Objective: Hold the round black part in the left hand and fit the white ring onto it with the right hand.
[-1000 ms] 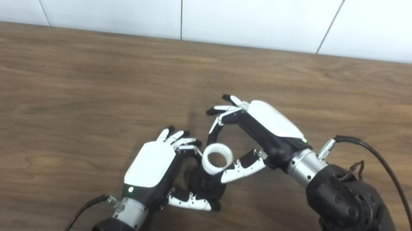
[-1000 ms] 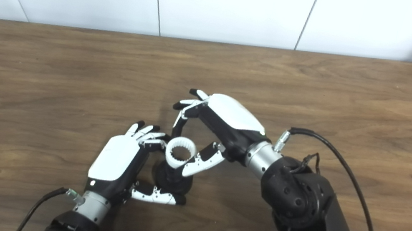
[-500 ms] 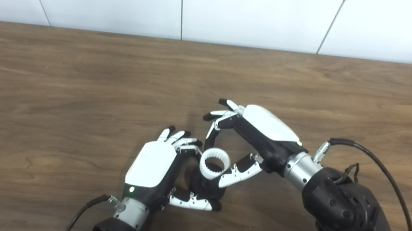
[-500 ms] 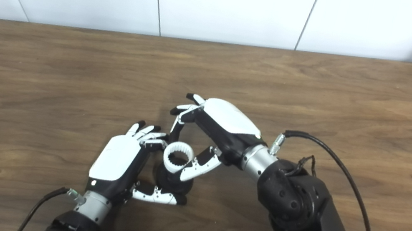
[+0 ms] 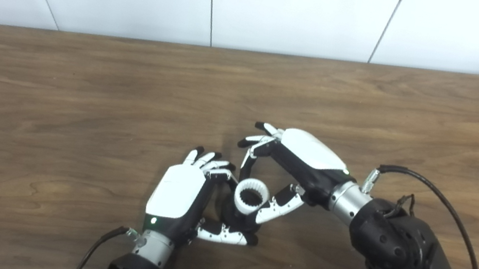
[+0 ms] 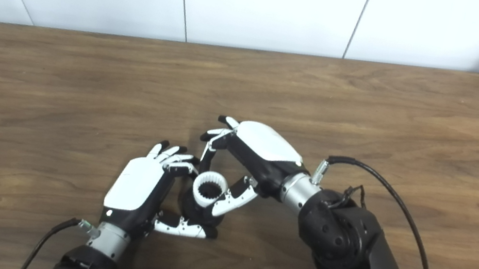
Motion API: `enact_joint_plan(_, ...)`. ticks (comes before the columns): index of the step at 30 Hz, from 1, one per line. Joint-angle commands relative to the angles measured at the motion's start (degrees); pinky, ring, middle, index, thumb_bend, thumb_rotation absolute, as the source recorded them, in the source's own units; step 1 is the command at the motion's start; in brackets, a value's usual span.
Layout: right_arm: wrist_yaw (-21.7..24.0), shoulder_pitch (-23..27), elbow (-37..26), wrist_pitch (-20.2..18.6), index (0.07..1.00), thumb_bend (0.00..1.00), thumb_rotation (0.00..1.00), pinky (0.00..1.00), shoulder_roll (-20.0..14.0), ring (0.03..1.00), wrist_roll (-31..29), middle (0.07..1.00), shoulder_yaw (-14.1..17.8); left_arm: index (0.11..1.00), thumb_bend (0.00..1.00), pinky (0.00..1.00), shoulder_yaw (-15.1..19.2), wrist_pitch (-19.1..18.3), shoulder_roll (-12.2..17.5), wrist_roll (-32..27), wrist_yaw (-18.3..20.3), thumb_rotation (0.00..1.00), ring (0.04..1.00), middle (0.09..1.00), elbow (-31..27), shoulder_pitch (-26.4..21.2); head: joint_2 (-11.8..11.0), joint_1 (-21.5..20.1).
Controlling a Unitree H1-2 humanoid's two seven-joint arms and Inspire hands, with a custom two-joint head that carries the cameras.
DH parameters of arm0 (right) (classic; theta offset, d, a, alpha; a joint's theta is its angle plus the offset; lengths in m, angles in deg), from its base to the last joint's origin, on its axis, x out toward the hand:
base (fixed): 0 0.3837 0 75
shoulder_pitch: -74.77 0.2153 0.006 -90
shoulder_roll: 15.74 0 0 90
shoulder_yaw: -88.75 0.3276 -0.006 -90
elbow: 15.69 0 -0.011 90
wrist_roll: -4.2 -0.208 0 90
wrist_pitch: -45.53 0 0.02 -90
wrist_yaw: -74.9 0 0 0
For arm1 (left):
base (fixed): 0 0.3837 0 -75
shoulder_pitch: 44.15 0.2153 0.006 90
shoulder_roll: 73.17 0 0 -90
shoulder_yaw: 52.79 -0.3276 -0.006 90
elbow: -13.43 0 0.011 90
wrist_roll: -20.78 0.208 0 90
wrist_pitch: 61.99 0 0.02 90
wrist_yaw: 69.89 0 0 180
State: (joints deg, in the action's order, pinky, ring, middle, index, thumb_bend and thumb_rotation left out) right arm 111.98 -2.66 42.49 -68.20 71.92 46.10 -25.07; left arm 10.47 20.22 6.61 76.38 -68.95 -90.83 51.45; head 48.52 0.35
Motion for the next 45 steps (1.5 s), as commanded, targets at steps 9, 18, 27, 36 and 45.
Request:
enact_joint_plan(9,-0.9,0.28,-0.68,2.48,0.484,0.52,0.14,1.0,0.17,0.999,0.93,0.85,-0.01,0.485,0.52,1.0,-0.53,-0.36,0.15,1.15,1.38,0.05,0.914,0.808,-0.53,0.04,0.27,0.24)
enact_joint_plan(18,-0.57,0.04,-0.47,2.43,0.485,0.52,0.14,1.0,0.82,1.0,2.34,0.857,-0.75,0.484,0.52,1.0,-0.35,0.08,0.45,0.71,0.93,0.05,0.909,0.803,-0.65,0.3,0.49,0.06)
enact_joint_plan(27,-1.16,-0.12,0.01,2.61,0.484,0.52,0.14,1.0,0.94,1.0,2.51,0.852,-0.44,0.484,0.52,1.0,-0.48,0.39,0.49,0.84,0.58,0.05,0.907,0.803,-0.32,0.21,0.46,0.03)
enact_joint_plan(36,-1.58,-0.08,0.5,2.91,0.484,0.52,0.14,1.0,1.1,1.0,2.16,0.853,-0.29,0.484,0.52,1.0,-0.55,0.16,0.36,0.92,0.88,0.05,0.912,0.806,-0.45,0.1,0.37,0.11)
enact_joint_plan(45,-1.48,0.15,0.53,3.01,0.484,0.52,0.14,1.0,1.25,1.0,2.46,0.852,-0.45,0.484,0.52,1.0,-0.6,0.25,0.25,1.09,0.56,0.05,0.91,0.803,-0.16,-0.1,0.4,0.15)
